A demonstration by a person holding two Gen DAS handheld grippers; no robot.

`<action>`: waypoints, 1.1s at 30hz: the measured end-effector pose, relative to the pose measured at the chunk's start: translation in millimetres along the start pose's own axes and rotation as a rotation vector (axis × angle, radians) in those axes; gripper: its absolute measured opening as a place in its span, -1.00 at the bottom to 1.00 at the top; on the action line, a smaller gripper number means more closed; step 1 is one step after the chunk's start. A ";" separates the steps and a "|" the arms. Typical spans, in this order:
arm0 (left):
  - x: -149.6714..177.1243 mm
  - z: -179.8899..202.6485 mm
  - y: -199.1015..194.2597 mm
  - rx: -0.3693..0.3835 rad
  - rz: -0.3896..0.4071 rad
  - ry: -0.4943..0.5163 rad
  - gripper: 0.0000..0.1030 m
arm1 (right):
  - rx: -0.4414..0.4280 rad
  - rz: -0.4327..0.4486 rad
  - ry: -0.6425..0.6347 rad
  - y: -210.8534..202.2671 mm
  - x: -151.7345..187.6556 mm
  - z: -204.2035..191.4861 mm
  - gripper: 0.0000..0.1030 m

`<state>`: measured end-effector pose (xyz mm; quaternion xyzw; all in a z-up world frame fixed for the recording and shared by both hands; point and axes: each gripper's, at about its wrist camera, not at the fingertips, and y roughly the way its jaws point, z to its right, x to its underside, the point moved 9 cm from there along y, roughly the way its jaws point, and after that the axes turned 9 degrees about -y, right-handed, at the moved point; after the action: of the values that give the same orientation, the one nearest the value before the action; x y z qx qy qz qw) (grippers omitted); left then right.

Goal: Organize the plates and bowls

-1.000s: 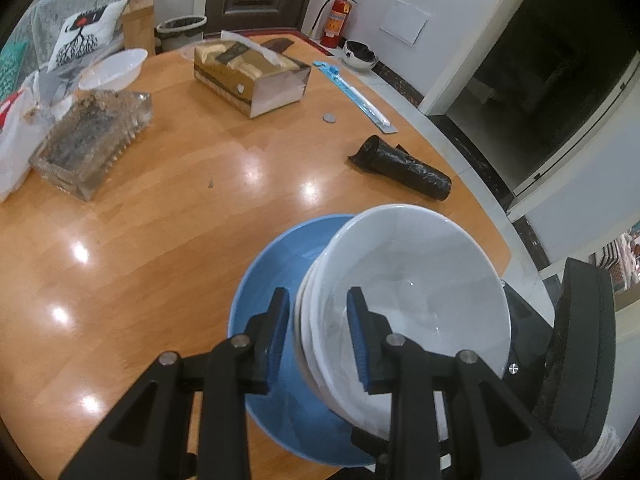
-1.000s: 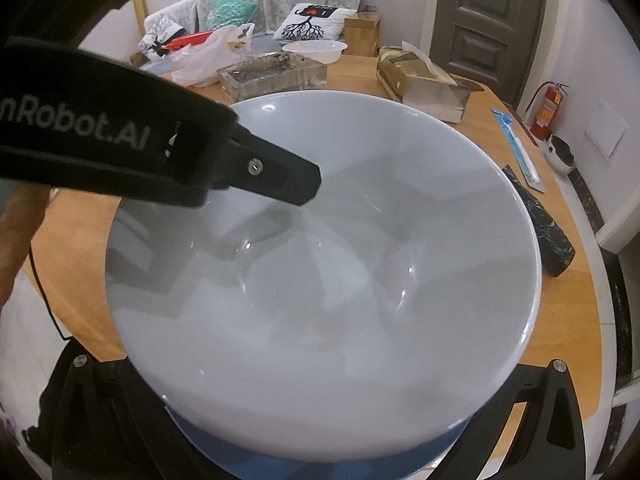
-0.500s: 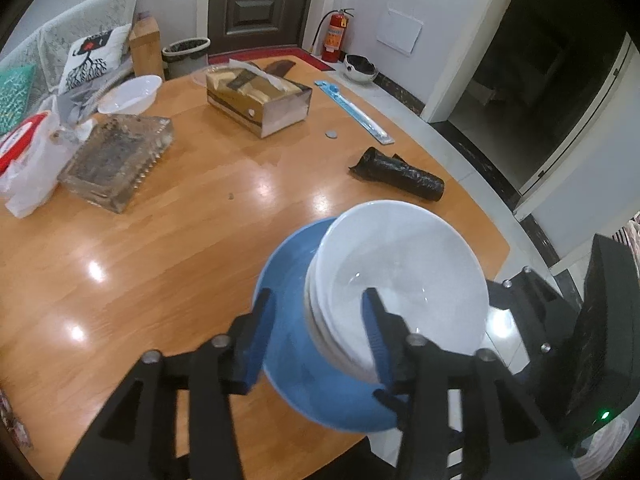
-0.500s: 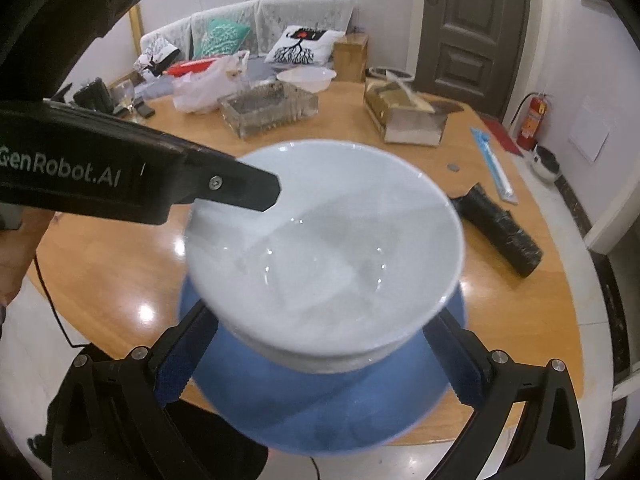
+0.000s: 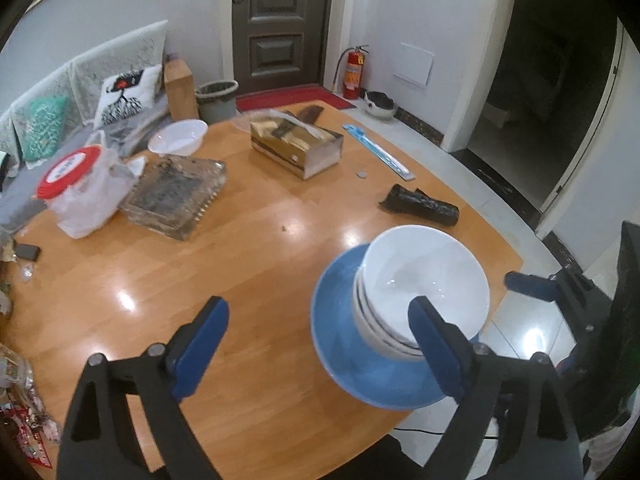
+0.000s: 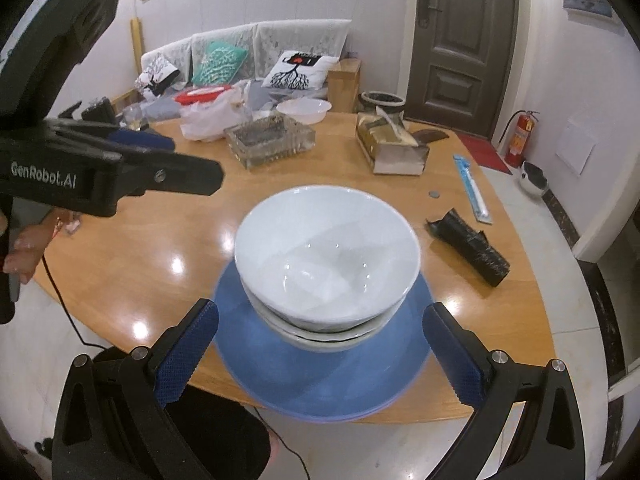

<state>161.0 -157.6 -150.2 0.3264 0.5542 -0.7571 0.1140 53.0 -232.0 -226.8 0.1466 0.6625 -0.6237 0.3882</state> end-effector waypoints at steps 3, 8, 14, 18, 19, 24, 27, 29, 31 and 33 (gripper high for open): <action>-1.1 -5.8 -8.9 -0.023 0.031 0.002 0.81 | 0.003 0.024 0.011 -7.5 -7.4 2.0 0.97; -1.3 -17.9 -22.0 -0.064 0.085 -0.005 0.99 | -0.001 0.060 0.031 -11.6 -18.0 5.1 0.97; -2.2 -32.1 -37.5 -0.105 0.154 -0.030 0.99 | -0.012 0.096 0.045 -13.3 -30.0 6.6 0.97; -1.1 -47.2 -50.1 -0.139 0.192 -0.060 0.99 | -0.024 0.111 0.043 -10.0 -38.5 2.7 0.97; -0.4 -51.8 -53.8 -0.146 0.201 -0.070 0.99 | -0.029 0.117 0.043 -8.9 -41.8 1.0 0.97; 3.5 -74.7 -71.7 -0.201 0.255 -0.124 0.99 | -0.034 0.153 0.030 -8.5 -55.5 -8.0 0.97; 5.2 -87.7 -84.8 -0.239 0.294 -0.144 0.99 | -0.041 0.192 0.013 -13.0 -67.0 -16.6 0.97; 6.8 -95.8 -95.2 -0.261 0.322 -0.156 0.99 | -0.047 0.217 0.004 -16.6 -75.7 -22.8 0.97; 8.3 -102.6 -106.4 -0.277 0.350 -0.169 0.99 | -0.053 0.244 -0.006 -21.2 -85.4 -29.1 0.98; 9.0 -109.5 -118.0 -0.289 0.379 -0.183 0.99 | -0.056 0.264 -0.014 -26.2 -92.6 -33.3 0.97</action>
<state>131.4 -13.5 -84.4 0.3349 0.5730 -0.6615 0.3493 84.9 -178.5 -146.2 0.2170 0.6518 -0.5496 0.4755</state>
